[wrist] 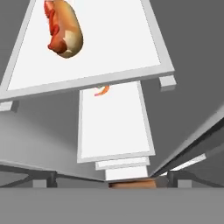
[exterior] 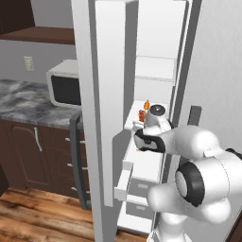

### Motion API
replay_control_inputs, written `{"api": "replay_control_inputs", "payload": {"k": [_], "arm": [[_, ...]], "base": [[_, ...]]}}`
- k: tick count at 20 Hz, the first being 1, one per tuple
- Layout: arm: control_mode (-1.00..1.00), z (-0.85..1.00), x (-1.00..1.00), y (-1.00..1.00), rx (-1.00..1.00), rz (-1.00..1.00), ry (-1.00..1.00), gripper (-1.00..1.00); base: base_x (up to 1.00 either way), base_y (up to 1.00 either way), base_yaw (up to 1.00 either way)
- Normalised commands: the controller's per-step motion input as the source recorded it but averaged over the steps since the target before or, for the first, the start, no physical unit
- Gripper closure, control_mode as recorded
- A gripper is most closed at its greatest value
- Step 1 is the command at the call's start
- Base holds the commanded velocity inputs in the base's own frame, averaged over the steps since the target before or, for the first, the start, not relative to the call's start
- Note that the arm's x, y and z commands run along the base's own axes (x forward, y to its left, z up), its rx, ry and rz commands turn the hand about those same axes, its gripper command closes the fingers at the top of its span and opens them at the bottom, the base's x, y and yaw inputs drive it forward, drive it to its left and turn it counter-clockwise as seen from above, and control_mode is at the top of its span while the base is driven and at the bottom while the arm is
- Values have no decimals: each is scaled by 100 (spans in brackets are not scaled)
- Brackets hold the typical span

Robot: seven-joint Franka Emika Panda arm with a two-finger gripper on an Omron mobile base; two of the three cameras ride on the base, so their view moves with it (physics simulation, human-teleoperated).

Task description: Store the hot dog in the freezer for long-term storage. Close the freezer door after placing the cooked food.

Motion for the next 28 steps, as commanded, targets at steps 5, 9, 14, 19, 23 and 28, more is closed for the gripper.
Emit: {"api": "replay_control_inputs", "payload": {"k": [5, 9, 14, 19, 23, 28], "arm": [[-100, 78, -76, -6, 0, 0, 1, -100], [-100, 92, -64, -8, 4, 5, 17, -100], [-100, 88, -76, 0, -2, 12, 25, -100], [-100, 58, -87, 0, -6, 14, 22, -100], [-100, 15, -98, -9, -2, 22, 5, -100], [-100, 34, -89, -6, -2, 22, 0, -100]], "base": [[0, 0, 0], [0, 0, 0], [0, 0, 0], [0, 0, 0], [0, 0, 0], [0, 0, 0]]}}
